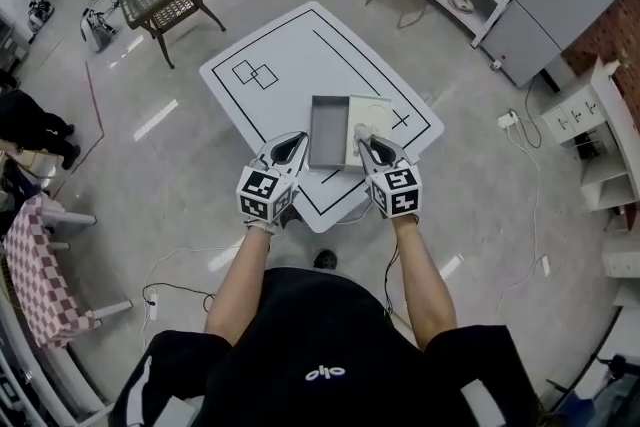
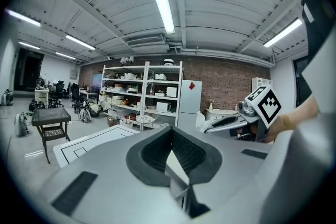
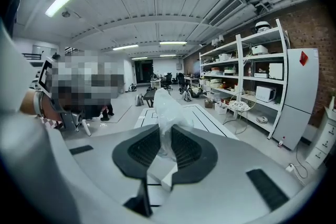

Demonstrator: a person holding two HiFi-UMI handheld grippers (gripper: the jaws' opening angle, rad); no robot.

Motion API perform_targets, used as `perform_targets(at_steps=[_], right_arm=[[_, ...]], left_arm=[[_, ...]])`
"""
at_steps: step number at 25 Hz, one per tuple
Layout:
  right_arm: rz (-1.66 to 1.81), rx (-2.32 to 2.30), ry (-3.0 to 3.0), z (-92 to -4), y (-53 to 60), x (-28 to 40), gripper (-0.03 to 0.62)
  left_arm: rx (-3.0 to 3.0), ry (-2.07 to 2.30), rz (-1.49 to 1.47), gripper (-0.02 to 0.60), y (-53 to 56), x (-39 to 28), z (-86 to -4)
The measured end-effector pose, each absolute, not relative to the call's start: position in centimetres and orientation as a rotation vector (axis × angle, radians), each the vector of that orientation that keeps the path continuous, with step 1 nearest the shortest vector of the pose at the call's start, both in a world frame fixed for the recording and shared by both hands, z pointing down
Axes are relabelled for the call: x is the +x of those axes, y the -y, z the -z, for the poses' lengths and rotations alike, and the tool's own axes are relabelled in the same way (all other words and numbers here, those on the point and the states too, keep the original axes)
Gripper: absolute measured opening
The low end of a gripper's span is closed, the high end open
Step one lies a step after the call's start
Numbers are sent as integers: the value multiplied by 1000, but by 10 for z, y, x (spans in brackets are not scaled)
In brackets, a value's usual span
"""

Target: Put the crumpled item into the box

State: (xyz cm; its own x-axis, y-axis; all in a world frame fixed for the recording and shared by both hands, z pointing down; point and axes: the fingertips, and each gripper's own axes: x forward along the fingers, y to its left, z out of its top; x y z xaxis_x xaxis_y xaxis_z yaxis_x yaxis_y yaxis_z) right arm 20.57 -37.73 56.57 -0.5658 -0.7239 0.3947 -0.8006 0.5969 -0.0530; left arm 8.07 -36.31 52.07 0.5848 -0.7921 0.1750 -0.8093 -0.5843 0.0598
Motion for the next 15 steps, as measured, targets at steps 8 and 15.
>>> perform_targets(at_steps=[8,15], right_arm=[[-340,1179,2455,-591,421,177,67],[-404,1126,2377,-634,471,139,67]], left_arm=[[2668,1316,-206,6,397,70,-542],[2667,1247,-222,6,445,54,-560]])
